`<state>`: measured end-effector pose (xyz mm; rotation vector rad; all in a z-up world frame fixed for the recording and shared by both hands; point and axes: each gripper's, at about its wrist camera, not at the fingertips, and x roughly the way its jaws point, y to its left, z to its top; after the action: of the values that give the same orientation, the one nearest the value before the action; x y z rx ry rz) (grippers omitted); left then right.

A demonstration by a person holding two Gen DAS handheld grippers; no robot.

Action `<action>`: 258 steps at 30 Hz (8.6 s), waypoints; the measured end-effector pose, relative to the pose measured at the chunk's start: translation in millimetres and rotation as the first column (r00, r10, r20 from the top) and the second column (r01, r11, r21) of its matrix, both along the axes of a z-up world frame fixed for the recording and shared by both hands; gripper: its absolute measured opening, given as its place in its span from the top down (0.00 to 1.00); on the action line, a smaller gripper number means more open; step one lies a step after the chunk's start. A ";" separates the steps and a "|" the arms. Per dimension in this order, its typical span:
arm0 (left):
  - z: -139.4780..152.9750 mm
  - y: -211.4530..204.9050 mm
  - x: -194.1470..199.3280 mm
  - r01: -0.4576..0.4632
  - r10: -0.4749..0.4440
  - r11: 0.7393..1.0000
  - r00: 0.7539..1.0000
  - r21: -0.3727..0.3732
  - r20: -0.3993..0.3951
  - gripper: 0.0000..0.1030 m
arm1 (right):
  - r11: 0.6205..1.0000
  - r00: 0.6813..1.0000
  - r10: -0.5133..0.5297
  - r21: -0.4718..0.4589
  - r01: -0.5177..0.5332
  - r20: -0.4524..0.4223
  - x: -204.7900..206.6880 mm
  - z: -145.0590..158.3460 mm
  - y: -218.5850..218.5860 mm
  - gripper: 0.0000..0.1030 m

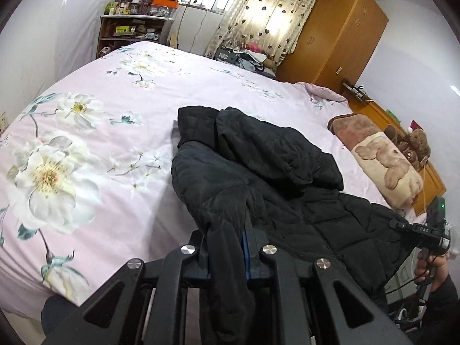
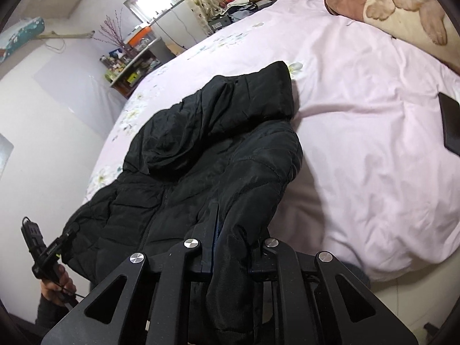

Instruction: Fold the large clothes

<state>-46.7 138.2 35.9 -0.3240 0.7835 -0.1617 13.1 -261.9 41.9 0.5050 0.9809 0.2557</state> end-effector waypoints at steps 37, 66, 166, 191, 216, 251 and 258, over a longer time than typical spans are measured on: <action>-35.0 28.8 276.4 -0.152 0.141 0.985 0.982 -0.084 -0.126 0.84 | 0.993 0.990 -0.115 0.024 0.117 -0.085 261.3 -11.8 0.1 0.82; -5.8 61.9 301.7 -0.145 0.139 0.972 0.989 -0.183 -0.049 0.23 | 0.879 0.970 -0.242 0.417 0.232 -0.029 282.1 -9.4 -53.2 0.27; -121.8 -71.2 397.8 0.054 -0.049 0.961 0.999 0.270 -0.023 0.23 | 0.889 0.996 -0.032 -0.454 0.067 0.086 335.2 -117.8 71.8 0.50; -84.3 -79.3 395.7 0.093 -0.068 0.948 0.993 0.306 -0.092 0.30 | 0.867 0.998 -0.032 -0.496 0.059 0.062 330.8 -77.3 79.8 0.50; -102.8 -45.5 402.5 0.022 0.006 0.958 0.996 0.287 -0.094 0.30 | 0.906 0.986 0.145 -0.412 -0.097 0.087 340.3 -92.8 169.4 0.51; -68.8 -8.7 293.5 -0.014 0.006 0.977 0.999 0.214 0.037 0.28 | 0.910 0.976 -0.048 -0.393 0.130 0.214 232.8 -47.9 57.6 0.50; -96.9 -7.2 293.5 -0.035 0.032 0.975 0.999 0.220 0.018 0.26 | 0.897 0.988 -0.069 -0.426 0.122 0.138 235.0 -95.0 53.1 0.50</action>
<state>246.8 131.0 -61.0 -0.1259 0.7736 -0.0448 248.1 -208.7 -53.1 0.1257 0.8598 -0.0260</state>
